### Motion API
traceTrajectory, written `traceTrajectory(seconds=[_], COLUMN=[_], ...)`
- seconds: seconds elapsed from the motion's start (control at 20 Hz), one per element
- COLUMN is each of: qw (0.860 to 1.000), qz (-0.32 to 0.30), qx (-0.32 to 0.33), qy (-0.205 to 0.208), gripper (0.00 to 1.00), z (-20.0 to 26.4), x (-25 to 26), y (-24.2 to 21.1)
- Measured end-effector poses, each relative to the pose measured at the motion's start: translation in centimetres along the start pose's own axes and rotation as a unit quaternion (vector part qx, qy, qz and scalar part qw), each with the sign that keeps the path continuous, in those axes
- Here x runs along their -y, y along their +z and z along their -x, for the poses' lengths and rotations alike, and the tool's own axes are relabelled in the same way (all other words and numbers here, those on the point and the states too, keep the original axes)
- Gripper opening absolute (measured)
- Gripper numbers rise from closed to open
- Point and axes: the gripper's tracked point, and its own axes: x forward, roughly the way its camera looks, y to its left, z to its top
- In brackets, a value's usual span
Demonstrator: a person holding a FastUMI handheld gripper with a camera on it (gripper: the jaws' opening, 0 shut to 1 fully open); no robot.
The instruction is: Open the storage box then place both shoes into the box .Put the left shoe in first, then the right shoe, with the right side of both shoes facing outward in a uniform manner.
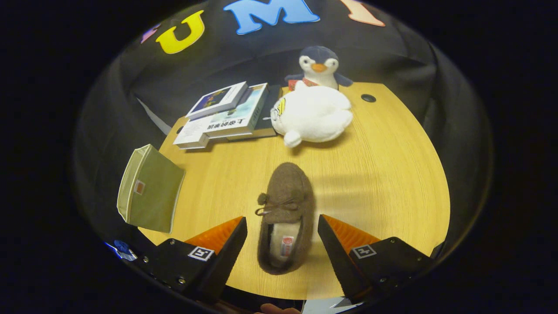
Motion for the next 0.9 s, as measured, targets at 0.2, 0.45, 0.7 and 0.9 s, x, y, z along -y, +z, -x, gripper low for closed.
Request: traceTrajectory(seconds=[0.2, 0.45, 0.7, 0.9], qw=[0.999, 0.996, 0.994, 0.994], qz=[0.001, 0.005, -0.020, -0.033], qx=[-0.042, -0.084, -0.104, -0.106], qy=[-0.017, -0.031, -0.014, -0.018], gripper=[0.99, 0.92, 0.80, 0.12], z=[-2.2, -5.4, -7.9, -7.6], x=[2.5, 4.2, 4.1, 3.7], y=[-2.3, -3.5, -2.6, -2.4])
